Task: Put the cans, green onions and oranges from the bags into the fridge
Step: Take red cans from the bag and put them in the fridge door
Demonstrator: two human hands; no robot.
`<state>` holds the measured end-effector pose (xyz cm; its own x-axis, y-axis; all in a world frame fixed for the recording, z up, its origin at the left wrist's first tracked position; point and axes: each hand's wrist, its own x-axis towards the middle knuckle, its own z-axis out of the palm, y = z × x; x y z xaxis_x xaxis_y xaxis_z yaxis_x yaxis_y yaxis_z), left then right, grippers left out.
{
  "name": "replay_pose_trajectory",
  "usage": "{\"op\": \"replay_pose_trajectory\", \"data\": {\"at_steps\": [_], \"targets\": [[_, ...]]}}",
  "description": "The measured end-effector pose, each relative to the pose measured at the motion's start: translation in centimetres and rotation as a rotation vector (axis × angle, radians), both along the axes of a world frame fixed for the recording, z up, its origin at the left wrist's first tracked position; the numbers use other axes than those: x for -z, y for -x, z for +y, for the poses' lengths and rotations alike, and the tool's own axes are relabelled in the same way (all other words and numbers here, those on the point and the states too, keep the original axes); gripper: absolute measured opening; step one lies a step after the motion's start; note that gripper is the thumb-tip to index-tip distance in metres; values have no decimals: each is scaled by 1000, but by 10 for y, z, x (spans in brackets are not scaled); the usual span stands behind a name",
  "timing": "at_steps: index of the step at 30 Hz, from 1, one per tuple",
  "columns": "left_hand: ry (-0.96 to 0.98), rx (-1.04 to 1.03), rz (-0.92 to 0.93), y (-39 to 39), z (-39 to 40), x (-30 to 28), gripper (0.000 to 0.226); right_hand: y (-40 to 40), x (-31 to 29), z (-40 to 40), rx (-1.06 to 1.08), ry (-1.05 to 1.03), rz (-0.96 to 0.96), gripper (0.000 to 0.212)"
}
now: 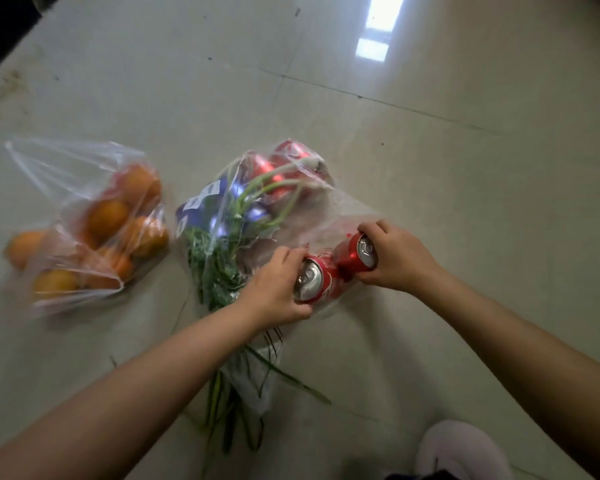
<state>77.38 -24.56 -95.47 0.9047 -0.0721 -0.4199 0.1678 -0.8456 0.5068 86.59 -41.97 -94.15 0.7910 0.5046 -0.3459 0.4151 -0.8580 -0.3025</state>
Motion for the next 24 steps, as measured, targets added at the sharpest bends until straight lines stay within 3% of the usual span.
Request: {"op": "replay_pose_trajectory", "data": {"at_steps": [7,12,17,24], "targets": [[-68,37,-117,-9,-34,10,70,5,6,-15,23,-78,-54,69],[-49,-78,-118,-13,-22,-21,66,7,-16,-22,72,-154,-84,69],[-105,-97,-81,-19,-10,-112,69,25,-89,-12,120,-208,-45,69],[-151,67,-120,-41,-24,-319,72,38,-292,-44,269,-317,-28,68]]}}
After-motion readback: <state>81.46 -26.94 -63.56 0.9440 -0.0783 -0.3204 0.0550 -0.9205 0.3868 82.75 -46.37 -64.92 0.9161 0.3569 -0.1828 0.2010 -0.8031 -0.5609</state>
